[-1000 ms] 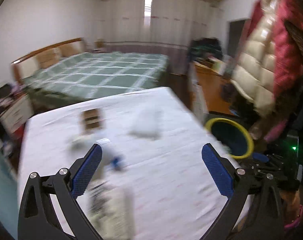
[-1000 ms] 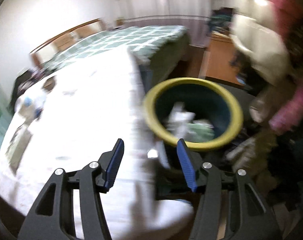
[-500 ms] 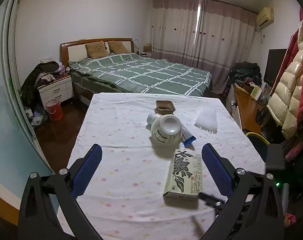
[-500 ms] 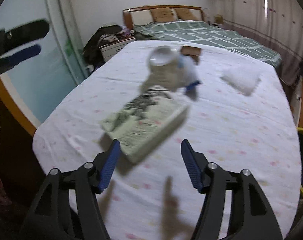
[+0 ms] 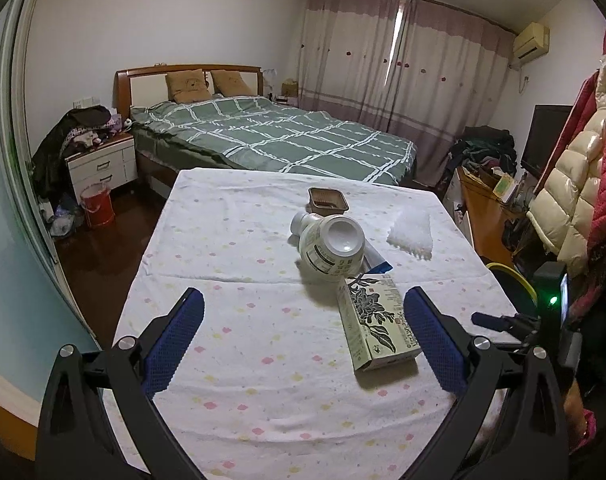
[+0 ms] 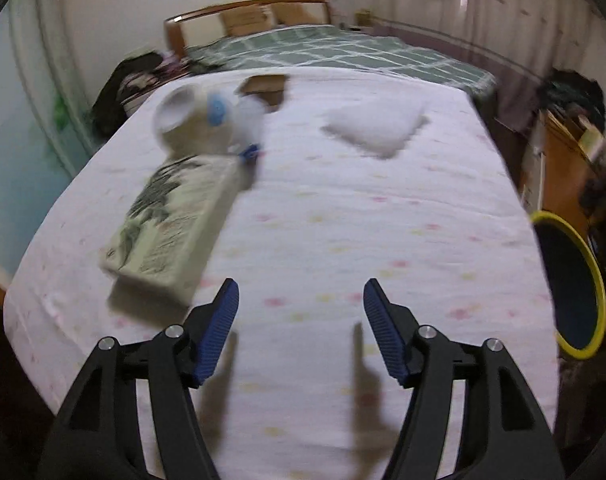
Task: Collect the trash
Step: 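Grasp the green-and-white flower-print box with the right gripper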
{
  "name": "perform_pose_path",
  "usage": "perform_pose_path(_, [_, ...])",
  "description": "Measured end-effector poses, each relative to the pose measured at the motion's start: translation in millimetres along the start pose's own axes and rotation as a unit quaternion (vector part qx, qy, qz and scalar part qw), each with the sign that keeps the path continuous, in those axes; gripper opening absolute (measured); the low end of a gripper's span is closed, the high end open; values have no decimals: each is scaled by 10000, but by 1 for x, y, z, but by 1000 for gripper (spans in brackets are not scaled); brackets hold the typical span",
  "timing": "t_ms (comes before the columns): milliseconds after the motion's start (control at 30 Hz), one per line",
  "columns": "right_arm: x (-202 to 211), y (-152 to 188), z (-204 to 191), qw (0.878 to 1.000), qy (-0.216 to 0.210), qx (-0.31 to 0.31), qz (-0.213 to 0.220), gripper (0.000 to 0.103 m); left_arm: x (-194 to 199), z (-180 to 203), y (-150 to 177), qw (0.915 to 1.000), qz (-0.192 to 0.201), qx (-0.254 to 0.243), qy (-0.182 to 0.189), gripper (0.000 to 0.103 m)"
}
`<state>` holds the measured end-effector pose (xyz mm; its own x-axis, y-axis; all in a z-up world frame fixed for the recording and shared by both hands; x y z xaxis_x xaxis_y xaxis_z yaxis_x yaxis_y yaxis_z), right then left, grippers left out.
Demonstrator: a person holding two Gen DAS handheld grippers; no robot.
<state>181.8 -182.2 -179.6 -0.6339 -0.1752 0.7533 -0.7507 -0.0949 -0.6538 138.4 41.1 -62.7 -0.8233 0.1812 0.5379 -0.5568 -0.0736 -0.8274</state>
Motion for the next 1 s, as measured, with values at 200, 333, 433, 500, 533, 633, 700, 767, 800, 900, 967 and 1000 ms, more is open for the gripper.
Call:
perform_pose_path(200, [-14,-5,-53,9967,-806,99,62,83,-5,2,1,10000,-27,2,-22,98])
perform_pose_path(333, [-24,-11,-81,9962,-868,26,103,87,-6,1,4,10000,-32,-52,-37,98])
perform_pose_path(433, [-32,-11,-94,9975,-691,81,74,90,-10,-2,5,10000,-39,26,15,98])
perform_pose_path(500, [-39,-9,-100,9982,-590,105,-19,90,-10,-5,6,10000,-54,60,35,98])
perform_pose_path(533, [-43,-9,-102,9983,-573,98,-77,90,-11,-5,7,9999,-68,71,54,98])
perform_pose_path(633, [-50,-7,-105,9991,-359,177,-112,90,-15,-7,10,9999,-108,91,99,98])
perform_pose_path(700, [-54,-7,-105,9993,-252,209,-163,90,-17,-7,11,9998,-126,110,133,98])
perform_pose_path(767, [-55,-7,-105,9993,-236,229,-183,89,-20,-5,13,9996,-158,124,178,98])
perform_pose_path(800, [-56,-7,-103,9993,-145,300,-188,88,-21,-4,13,9996,-165,122,189,98])
perform_pose_path(900, [-54,-7,-93,9989,-147,387,-215,76,-24,0,14,9995,-201,86,236,98])
perform_pose_path(967, [-51,-6,-81,9988,-183,368,-263,72,-26,1,15,9994,-217,59,251,98])
perform_pose_path(1000, [-46,-6,-72,9989,-255,308,-253,72,-26,2,15,9994,-217,48,247,98])
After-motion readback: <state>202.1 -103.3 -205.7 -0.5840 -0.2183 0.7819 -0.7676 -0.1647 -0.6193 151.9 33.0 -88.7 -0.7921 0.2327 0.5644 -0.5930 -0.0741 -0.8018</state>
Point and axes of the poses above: each gripper's, at about its wrist camera, not at the fingertips, and x roughly against the way its jaws point, z to its right, y to its underside, the point moved 5 cm from there along -x, roughly the way its jaws point, and after that the axes turned 2 degrees about z, right-handed, at the moved point
